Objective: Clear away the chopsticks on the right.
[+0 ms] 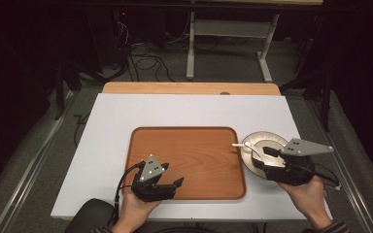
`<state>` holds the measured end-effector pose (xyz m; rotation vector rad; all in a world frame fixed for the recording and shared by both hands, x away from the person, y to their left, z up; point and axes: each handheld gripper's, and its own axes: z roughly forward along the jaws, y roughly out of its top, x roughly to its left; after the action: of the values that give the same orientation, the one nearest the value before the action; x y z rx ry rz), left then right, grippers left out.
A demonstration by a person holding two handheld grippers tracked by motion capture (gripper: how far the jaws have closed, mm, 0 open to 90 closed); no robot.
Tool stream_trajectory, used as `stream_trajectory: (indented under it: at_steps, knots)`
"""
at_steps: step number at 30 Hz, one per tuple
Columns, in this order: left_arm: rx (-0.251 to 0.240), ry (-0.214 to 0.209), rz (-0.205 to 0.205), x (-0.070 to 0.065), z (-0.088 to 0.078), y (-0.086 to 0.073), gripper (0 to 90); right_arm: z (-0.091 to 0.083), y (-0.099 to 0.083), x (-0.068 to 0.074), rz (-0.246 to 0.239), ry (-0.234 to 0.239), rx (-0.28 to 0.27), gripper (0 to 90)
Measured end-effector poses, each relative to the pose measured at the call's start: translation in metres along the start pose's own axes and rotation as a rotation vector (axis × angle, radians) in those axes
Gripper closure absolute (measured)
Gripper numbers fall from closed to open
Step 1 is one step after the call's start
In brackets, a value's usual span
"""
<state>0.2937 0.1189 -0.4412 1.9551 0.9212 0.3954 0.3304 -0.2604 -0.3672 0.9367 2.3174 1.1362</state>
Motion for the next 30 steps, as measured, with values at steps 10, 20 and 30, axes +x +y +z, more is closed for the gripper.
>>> stream_trajectory:
  at_steps: [10, 20, 30]
  knots:
    - [-0.004, 0.007, -0.005, 0.003, 0.002, 0.003, 33.2, -0.015, 0.015, -0.039, 0.006, -0.049, 0.019, 54.3]
    - [-0.005, 0.022, -0.006, 0.005, 0.001, 0.004, 33.0, -0.02, 0.025, -0.079, -0.017, -0.146, 0.073, 55.8]
    - [-0.004, 0.034, -0.005, 0.006, 0.003, 0.004, 33.0, -0.01, 0.016, -0.125, 0.023, -0.194, 0.155, 62.9]
